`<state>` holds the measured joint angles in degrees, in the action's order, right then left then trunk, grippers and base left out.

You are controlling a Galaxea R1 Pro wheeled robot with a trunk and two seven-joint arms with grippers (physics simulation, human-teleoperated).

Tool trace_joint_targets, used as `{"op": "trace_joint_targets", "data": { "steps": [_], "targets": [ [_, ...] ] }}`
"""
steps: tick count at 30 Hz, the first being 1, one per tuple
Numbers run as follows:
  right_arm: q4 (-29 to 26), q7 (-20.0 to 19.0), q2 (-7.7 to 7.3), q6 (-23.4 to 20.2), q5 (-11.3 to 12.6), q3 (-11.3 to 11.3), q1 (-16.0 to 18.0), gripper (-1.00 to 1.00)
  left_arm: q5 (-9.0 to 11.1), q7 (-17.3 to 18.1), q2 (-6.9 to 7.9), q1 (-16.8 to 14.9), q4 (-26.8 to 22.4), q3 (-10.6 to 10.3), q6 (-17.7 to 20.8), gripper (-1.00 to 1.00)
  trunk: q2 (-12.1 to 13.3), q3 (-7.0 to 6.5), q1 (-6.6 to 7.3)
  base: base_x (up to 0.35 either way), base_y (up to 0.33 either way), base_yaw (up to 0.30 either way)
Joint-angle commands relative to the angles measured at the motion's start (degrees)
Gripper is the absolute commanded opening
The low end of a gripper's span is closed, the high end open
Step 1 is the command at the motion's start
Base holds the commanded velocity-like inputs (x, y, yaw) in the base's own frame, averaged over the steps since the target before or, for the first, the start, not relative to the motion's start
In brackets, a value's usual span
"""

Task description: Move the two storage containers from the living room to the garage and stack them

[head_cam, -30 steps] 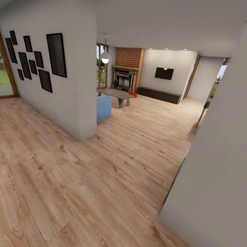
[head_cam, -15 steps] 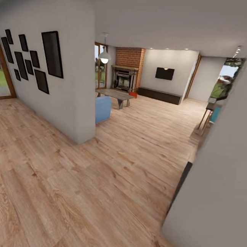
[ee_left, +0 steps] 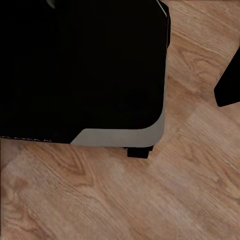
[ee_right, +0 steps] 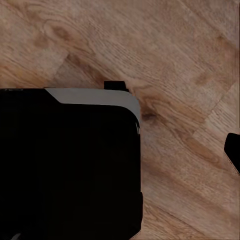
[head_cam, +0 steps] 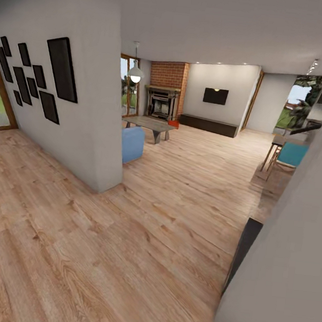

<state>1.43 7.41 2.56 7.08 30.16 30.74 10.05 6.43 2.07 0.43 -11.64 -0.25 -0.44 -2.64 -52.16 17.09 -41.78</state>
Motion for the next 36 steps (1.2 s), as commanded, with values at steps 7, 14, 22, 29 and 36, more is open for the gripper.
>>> {"op": "trace_joint_targets", "data": {
  "steps": [7,14,22,29,36],
  "targets": [
    [0.2,0.0,0.10,0.4,0.0,0.5,0.1,1.00,0.6,0.2,0.01,0.0,0.1,-0.1,-0.2,1.00,0.0,0.07,-0.04,0.322,0.000,0.000],
    [0.2,0.0,0.09,0.4,0.0,0.5,0.1,1.00,0.6,0.2,0.02,0.0,0.1,-0.1,-0.2,1.00,0.0,0.07,-0.04,0.322,0.000,0.000],
    [0.1,0.0,0.10,0.4,0.0,0.5,0.1,1.00,0.6,0.2,0.01,0.0,0.1,-0.1,-0.2,1.00,0.0,0.07,-0.04,0.322,0.000,0.000],
    [0.1,0.0,0.08,0.4,0.0,0.5,0.1,1.00,0.6,0.2,0.03,0.0,0.1,-0.1,-0.2,1.00,0.0,0.07,-0.04,0.322,0.000,0.000],
    [0.1,0.0,0.16,0.4,0.0,0.5,0.1,1.00,0.6,0.2,0.03,0.0,0.1,-0.1,-0.2,1.00,0.0,0.07,-0.04,0.322,0.000,0.000]
  ]
}}
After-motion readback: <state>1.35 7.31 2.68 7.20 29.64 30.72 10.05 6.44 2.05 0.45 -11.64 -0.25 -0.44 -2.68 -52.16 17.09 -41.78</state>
